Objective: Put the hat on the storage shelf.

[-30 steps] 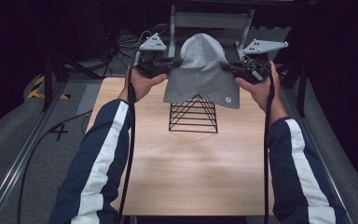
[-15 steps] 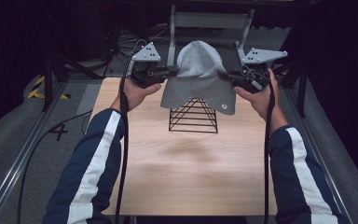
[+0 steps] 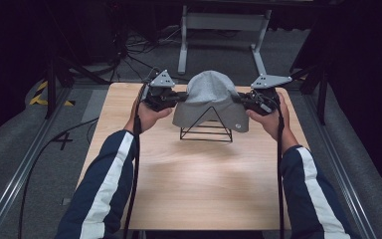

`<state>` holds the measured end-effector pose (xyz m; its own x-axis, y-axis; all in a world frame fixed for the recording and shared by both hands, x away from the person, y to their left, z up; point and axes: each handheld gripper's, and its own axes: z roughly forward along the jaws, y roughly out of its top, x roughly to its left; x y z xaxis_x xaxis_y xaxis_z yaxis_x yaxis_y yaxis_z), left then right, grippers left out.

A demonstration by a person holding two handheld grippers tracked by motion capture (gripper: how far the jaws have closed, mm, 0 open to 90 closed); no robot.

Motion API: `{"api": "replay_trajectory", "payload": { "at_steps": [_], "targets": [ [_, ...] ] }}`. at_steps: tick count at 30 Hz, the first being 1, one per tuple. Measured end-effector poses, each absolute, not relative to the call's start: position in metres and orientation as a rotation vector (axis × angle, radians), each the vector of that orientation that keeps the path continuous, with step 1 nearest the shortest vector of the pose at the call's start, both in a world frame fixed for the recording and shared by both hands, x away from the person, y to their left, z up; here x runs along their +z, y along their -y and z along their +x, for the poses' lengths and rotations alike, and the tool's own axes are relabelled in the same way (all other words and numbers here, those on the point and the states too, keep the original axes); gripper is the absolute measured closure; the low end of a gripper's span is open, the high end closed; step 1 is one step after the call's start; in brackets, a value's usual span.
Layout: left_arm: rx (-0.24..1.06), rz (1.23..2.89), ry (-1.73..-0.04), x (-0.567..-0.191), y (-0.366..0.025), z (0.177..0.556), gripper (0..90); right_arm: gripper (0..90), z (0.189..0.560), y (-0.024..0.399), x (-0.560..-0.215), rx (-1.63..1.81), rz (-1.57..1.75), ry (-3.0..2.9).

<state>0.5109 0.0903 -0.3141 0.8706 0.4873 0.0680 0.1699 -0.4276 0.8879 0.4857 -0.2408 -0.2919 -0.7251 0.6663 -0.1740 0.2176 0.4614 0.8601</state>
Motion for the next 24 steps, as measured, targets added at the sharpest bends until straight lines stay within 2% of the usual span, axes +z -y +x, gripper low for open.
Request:
{"api": "replay_trajectory", "payload": {
  "at_steps": [12, 24],
  "targets": [
    [0.351, 2.011, -0.505, -0.346, -0.087, 0.508, 86.9, 84.0, 0.486, 0.244, -0.332, 1.195, 0.791, -2.260],
    [0.352, 2.102, -0.523, -0.384, -0.080, 0.509, 86.9, 84.1, 0.487, 0.245, -0.374, 1.169, 0.856, -2.316]
  ]
}}
